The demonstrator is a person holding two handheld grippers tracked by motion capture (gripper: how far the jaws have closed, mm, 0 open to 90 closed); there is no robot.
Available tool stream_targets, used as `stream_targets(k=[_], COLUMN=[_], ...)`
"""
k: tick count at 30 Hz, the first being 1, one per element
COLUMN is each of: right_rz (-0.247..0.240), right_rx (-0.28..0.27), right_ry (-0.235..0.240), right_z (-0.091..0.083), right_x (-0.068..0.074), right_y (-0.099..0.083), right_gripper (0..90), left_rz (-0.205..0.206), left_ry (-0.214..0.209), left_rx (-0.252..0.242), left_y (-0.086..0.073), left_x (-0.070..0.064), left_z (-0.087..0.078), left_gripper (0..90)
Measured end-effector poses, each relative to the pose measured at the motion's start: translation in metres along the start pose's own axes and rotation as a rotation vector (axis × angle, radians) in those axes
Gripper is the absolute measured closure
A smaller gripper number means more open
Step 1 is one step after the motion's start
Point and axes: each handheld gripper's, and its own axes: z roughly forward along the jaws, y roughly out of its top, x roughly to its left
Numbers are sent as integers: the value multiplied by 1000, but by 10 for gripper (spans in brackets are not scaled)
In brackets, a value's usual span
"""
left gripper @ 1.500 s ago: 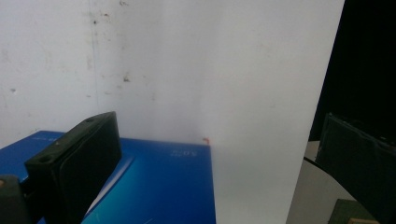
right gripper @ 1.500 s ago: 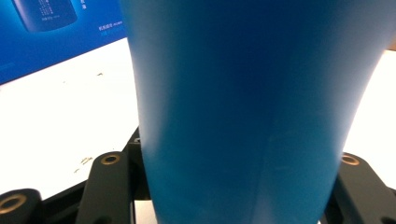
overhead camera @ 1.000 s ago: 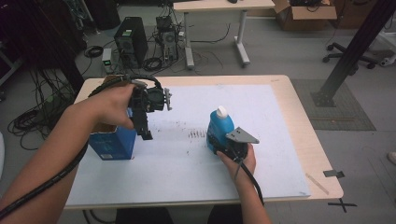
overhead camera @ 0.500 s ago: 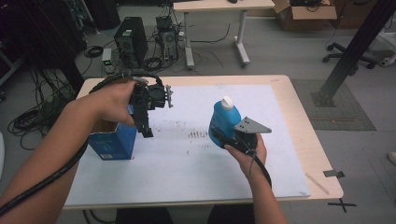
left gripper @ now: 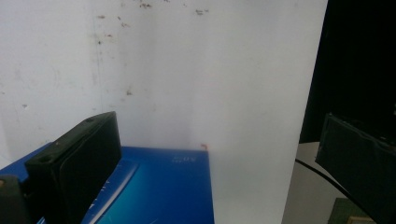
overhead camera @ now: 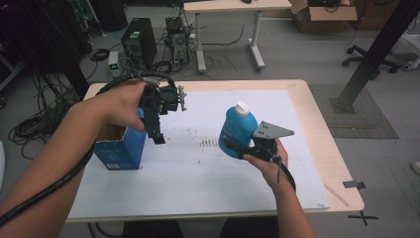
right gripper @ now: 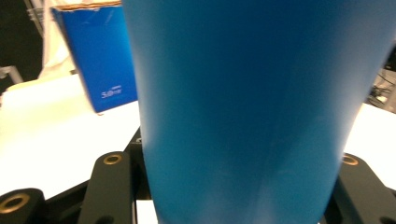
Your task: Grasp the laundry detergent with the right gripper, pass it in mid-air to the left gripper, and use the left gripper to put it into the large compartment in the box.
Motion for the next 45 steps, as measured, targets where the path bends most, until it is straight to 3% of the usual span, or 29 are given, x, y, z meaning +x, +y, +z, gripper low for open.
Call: stream_targets(k=[8,28,36,45], right_rz=[-43,-79,-115,-147], right_rx=[9,8,53,102], right_ry=[89,308,400,456], right_z=[5,23,32,52], right_x=[5,14,16,23], right_y=[4,4,9,16], right_gripper=[435,436,436,436], left_rz=[11,38,64,81], left_ry=[-7,-19,-41,-40], left_rx=[-8,-33,-38,-23], left_y=[6,19,27,35], left_x=[-2,-9,-14,-21], left_z=[-5,-18,-21,-24], left_gripper=[3,3,2,2])
